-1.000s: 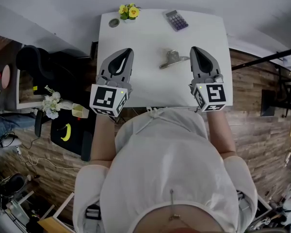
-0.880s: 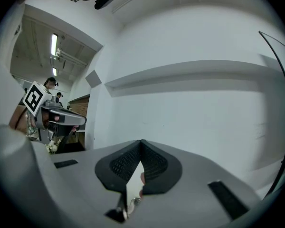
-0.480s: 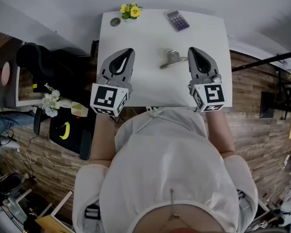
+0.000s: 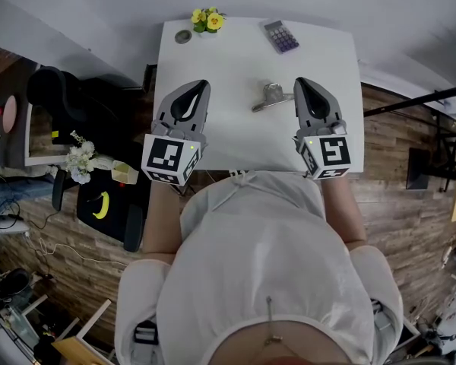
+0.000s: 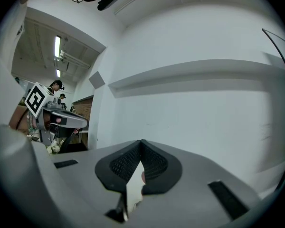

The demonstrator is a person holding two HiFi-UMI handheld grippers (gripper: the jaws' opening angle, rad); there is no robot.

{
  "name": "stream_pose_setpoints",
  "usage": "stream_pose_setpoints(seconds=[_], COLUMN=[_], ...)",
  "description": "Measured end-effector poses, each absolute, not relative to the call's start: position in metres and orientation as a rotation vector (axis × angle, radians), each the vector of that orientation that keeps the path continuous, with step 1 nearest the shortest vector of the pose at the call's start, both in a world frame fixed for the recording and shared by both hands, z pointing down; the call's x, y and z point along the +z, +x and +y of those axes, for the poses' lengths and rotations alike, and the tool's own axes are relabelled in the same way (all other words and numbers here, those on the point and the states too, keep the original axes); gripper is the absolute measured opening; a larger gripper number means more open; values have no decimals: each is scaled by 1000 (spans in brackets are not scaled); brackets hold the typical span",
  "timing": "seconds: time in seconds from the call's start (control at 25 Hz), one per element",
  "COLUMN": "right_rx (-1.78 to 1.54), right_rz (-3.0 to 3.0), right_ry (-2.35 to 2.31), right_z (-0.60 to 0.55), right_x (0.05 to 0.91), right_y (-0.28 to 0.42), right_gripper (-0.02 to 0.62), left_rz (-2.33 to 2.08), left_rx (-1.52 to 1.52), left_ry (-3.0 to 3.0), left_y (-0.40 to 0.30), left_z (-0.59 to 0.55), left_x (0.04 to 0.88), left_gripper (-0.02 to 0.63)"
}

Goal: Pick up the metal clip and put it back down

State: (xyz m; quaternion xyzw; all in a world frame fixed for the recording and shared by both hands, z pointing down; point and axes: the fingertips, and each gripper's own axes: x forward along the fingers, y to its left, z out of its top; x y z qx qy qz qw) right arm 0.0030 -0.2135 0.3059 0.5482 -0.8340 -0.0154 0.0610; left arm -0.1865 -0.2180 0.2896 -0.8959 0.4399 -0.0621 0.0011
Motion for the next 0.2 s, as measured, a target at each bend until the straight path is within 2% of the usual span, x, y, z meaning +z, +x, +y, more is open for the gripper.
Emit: stream_pose_setpoints(seconds=[0.2], right_rx=[-11], right_rz=[-2521], right_ry=[1664], right_z=[-216], right_x=[310], right_y=[5], right_gripper=[0], left_rz=[1384], left_rx=[-210], left_ry=[-2811], left_y=[-186], left_z=[-219], left_x=[292], left_gripper=[18])
